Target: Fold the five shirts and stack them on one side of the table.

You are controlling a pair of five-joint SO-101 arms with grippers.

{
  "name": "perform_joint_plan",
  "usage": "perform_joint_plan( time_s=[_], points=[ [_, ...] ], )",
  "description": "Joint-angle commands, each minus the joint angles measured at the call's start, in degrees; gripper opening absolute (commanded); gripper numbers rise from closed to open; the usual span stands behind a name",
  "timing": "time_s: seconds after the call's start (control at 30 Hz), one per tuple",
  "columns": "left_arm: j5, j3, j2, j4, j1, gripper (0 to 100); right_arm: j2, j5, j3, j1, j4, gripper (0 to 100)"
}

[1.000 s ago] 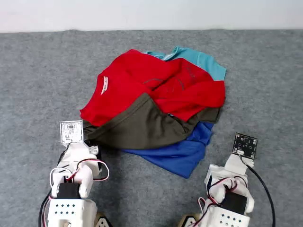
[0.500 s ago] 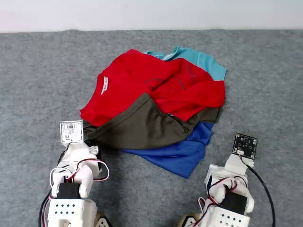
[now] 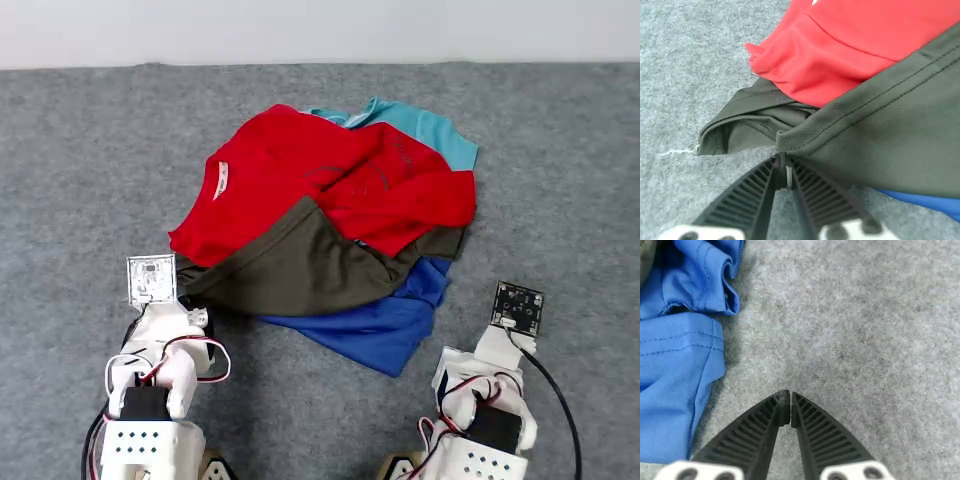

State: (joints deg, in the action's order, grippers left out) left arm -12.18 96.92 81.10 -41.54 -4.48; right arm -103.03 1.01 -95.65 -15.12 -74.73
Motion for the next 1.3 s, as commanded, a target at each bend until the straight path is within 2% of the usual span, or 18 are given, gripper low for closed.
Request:
perform_joint_plan(
  time_s=[0.0,0.23,0.47,0.6,0.77,0.87,0.97,1.1,1.27],
  points=[
    [0.4,-0.3,0.6,1.6,0.6,0,-1.0,-0.4,-0.8,0.0,-0.2,1.5],
    [0.5,-1.0,0.6,1.7,0.8,0,-1.0,-0.4,-0.8,0.0,-0.2,1.5],
    [0.5,-10.8,0.6,-0.7,-0.2,0,-1.0,-0.4,-0.8,0.0,-0.2,1.5],
    [0.5,-20.8,0.1,-9.7,1.2,0,-1.0,-0.4,-0.8,0.0,-0.2,1.5],
    [0.5,-32.1,-0.1,-22.1,9.6,0,-1.0,-0.4,-0.8,0.0,-0.2,1.5],
    [1.1,-36.1,-0.1,-26.6,14.7,0,-1.0,-0.4,-0.8,0.0,-0.2,1.5],
    [4.2,-38.5,-0.5,-28.1,16.5,0,-1.0,-0.4,-0.8,0.0,-0.2,1.5],
    [7.8,-42.7,-7.8,-28.0,16.4,1,-1.0,-0.4,-0.8,0.0,-0.2,1.5],
    [8.3,-53.1,-23.8,-30.3,14.7,1,-1.0,-0.4,-0.8,0.0,-0.2,1.5]
  ],
)
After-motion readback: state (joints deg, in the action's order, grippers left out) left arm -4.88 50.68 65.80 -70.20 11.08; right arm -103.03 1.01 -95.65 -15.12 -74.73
